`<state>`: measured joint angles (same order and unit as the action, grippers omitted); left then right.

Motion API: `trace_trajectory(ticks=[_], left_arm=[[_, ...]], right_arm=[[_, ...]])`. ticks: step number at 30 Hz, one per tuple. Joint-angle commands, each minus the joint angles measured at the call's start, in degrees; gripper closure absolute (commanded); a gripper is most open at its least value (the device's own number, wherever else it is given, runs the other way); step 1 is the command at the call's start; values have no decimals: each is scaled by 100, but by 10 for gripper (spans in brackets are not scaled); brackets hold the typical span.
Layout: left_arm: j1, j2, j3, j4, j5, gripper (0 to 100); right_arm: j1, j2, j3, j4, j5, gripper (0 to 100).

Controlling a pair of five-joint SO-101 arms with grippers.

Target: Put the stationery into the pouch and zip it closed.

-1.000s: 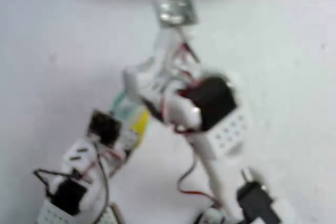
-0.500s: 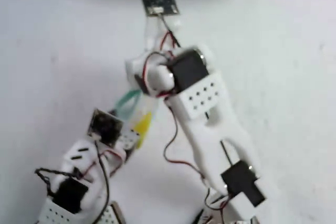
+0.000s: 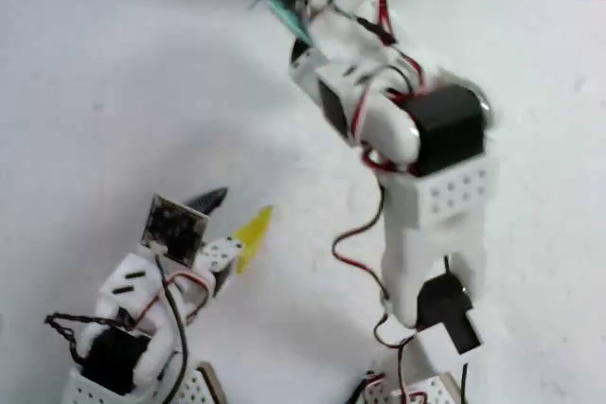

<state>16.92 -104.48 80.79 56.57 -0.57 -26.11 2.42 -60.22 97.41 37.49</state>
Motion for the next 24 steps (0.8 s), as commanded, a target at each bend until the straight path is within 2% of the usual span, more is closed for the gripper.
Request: trace_trajectory(ticks=[1, 5, 8, 13, 16, 21, 24], left_arm=[[-558, -31, -325, -237, 316, 755], [-1051, -31, -325, -325, 651, 755], [-1314, -31, -325, -396, 853, 755], [-1596, -31, -325, -510, 1020, 755], [-1824, -31, -334, -554, 1020, 755], [-1833, -31, -316, -580, 1029, 755], [-1420, -31, -211, -554, 1002, 755]], right_arm=[[-119, -127, 105, 110, 818, 982], [-127, -180, 1143, 110, 1240, 981], [-251, -576, 2330, 110, 1881, 981], [-884, -1886, 4949, 92, 3270, 981], [-1209, -2993, 6321, 84, 3842, 981], [-1305, -4804, 8325, 75, 4712, 981], [-1279, -5719, 9310, -154, 5020, 981]])
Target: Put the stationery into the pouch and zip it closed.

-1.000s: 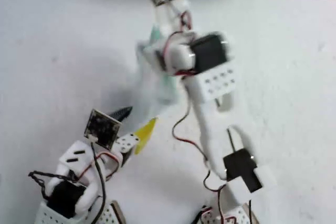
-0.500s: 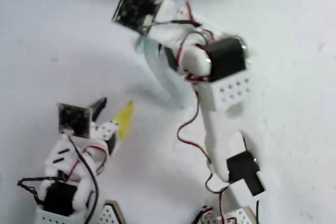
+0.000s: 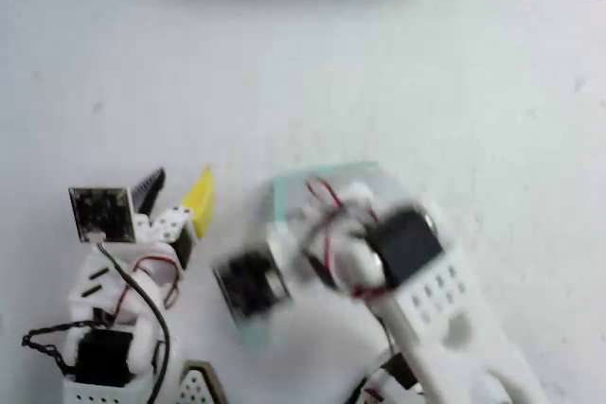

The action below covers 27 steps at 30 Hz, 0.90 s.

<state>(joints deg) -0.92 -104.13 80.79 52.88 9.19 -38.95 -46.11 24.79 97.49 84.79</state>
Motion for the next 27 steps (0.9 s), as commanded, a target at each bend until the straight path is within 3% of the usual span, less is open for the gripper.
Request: trace_trajectory(ticks=[1, 4, 7, 12, 22, 27], left_arm=[[629, -66, -141, -176, 18, 755], [1490, -66, -62, 35, -334, 755], [1930, -66, -308, 404, -703, 755], [1938, -66, -703, 862, -738, 753], [2255, -66, -738, 747, -1011, 754], [2624, -66, -703, 756, -1011, 755]], right_arm=[[31, -1165, 1020, -409, 220, 981], [189, -1903, 1459, -1534, -624, 981], [409, -2457, 1802, -2422, -1547, 982], [646, -2914, 2303, -2897, -1679, 982], [435, -2949, 3332, -3398, -1697, 982], [259, -2976, 3710, -4031, -2391, 982]])
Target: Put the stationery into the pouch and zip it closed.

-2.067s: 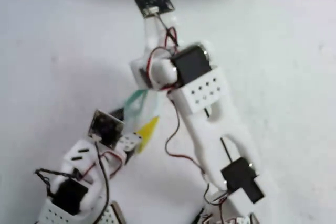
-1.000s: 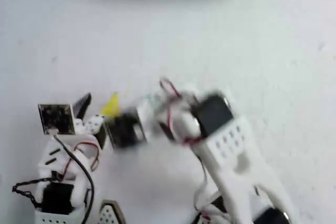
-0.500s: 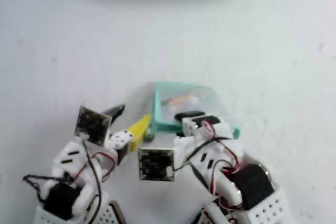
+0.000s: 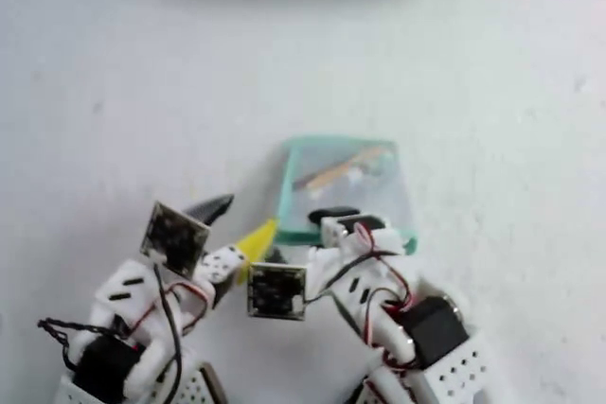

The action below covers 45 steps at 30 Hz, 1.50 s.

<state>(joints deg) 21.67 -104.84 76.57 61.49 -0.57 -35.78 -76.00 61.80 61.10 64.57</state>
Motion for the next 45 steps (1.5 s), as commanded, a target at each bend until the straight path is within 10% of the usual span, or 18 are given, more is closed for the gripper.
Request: trace_trajectory(ticks=[1, 13, 23, 45], left_arm=[[400, 4, -281, -97, -35, 755], [-1235, 4, 440, -1125, 897, 755], [602, 4, 18, -185, -105, 755], [1226, 4, -149, 62, -484, 755]], right_arm=[[-57, 13, 9, -488, -457, 982], [-4, -690, -185, -374, -554, 982], [13, -822, -141, -330, -554, 982], [13, -875, 519, -1516, -1741, 982]])
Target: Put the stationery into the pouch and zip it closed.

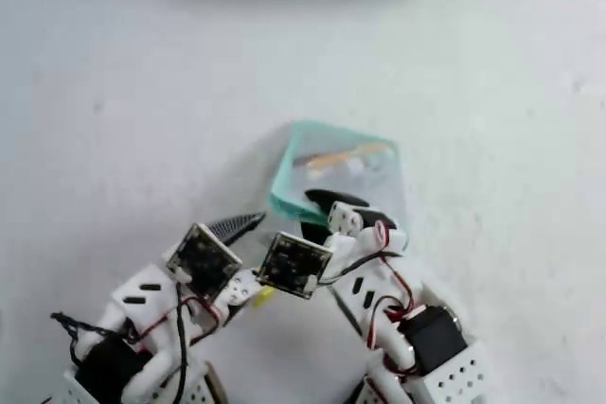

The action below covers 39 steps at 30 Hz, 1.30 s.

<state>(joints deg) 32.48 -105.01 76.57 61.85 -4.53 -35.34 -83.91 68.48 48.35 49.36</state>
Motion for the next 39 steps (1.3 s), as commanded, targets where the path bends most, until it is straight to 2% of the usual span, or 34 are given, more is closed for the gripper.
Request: trace_trajectory(ticks=[1, 8, 16, 22, 29, 31, 36, 39], left_arm=[[145, 22, -149, 26, -88, 755], [-514, 22, -202, -53, -79, 755], [-523, 22, -352, 105, -123, 755], [-646, 22, -677, 246, -132, 755], [-2158, 22, -1705, 378, -149, 753], [-2299, 22, -1670, 211, -413, 752], [-2062, 22, -932, -149, -1037, 749], [-1771, 22, -651, -97, -1626, 710]], right_arm=[[-31, -84, -185, -242, -316, 982], [-13, -75, -668, -40, -448, 982], [840, -40, -677, -479, -484, 982], [901, -84, -695, -479, -484, 982], [919, -92, -695, 40, -475, 982], [927, -92, -703, 215, -475, 982], [884, -92, -1020, 769, -484, 982], [884, -92, -1319, 1051, -484, 982]])
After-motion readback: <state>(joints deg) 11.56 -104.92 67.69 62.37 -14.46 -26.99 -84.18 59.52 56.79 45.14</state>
